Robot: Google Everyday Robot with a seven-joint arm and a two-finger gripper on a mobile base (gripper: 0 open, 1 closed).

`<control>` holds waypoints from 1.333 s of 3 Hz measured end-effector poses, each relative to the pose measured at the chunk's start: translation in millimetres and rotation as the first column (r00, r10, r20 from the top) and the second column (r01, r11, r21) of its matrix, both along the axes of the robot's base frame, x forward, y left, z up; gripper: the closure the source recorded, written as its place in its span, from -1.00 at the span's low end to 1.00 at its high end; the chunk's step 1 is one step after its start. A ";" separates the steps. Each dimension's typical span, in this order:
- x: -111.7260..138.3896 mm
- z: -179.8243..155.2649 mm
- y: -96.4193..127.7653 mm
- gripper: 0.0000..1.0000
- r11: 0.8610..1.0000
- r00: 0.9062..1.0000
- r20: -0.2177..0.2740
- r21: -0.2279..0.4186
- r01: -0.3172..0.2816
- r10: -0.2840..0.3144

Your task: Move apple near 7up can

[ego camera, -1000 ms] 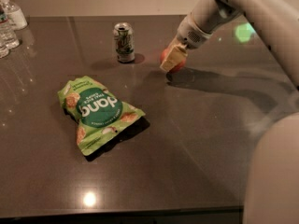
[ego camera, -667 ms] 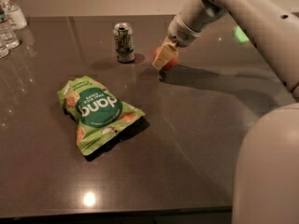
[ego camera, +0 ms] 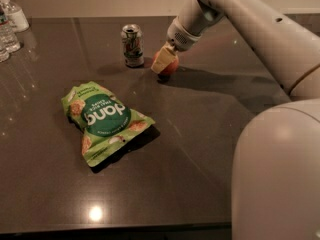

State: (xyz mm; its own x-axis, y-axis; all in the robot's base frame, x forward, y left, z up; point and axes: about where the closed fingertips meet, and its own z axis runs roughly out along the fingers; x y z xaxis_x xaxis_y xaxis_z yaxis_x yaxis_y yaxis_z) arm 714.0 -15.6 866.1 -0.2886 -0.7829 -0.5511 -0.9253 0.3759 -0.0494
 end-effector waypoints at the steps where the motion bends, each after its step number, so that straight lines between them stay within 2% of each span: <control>1: 6.2 -4.9 11.9 0.67 1.000 1.000 -0.012 0.026 0.006 -0.006; 3: 12.6 -12.8 31.3 -0.25 0.999 1.000 -0.012 0.036 0.003 -0.002; 4: 14.1 -13.1 33.4 -0.72 0.999 1.000 -0.009 0.038 -0.001 0.001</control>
Offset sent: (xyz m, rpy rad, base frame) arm 0.0132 0.0316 -0.0080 0.0441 0.0085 -0.0108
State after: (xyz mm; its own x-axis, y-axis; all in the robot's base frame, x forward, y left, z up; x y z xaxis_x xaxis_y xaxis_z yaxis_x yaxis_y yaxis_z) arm 728.1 17.7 853.1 -0.2930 -0.7617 -0.5778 -0.9260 0.3766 -0.0269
